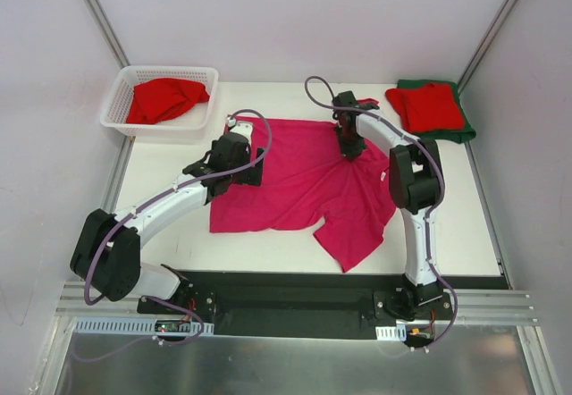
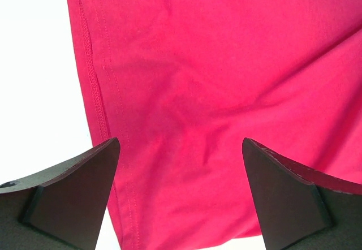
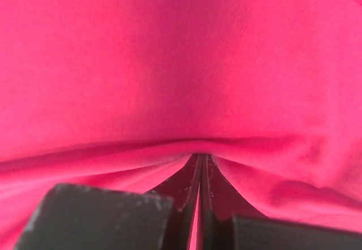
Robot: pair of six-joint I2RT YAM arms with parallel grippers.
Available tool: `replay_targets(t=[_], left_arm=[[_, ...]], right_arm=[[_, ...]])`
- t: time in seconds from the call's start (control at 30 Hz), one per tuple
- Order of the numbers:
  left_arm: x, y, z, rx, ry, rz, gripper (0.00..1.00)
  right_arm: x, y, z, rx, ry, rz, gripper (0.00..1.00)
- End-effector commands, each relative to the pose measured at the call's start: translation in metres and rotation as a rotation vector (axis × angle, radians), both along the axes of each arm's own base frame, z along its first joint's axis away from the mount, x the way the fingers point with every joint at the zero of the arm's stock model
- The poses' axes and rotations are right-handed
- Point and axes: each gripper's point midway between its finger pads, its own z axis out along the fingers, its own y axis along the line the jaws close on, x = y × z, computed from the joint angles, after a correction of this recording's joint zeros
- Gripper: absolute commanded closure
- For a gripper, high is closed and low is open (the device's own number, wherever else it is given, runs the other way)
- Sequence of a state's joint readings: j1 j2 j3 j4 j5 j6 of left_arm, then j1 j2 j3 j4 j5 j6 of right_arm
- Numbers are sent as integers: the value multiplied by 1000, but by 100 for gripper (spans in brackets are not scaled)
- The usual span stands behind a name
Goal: Fold and stack the t-shirts
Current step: Flatten out the tshirt
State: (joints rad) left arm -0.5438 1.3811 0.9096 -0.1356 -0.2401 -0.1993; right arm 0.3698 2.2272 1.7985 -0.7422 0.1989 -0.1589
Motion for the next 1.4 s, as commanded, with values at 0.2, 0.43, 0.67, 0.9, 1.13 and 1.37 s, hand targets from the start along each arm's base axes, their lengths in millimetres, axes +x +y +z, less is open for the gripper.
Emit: replay_targets(t=[0.2,0.43,0.67,0.9,1.13,1.37], left_arm=[[-7,-1,23,-50,-64,-8,9],[-20,0,46,-123,-110,-21,9],[-49,1,29,-193,-27,-17,11],[-75,9,4,-249,29,33,16],[-87,11,-15,-253,83,46,17],[-94,16,-28,-256,122,84,17]], right_arm=[[-27,11,89,154,-190,-1,84],[-73,8,168,258,-356,0,51],[-146,17,148,404,-273,-43,49],[-205,4,114,427,-242,-173,48],[-251,-1,91,420,-201,-208,48],[-285,-9,60,384,-140,-256,45]])
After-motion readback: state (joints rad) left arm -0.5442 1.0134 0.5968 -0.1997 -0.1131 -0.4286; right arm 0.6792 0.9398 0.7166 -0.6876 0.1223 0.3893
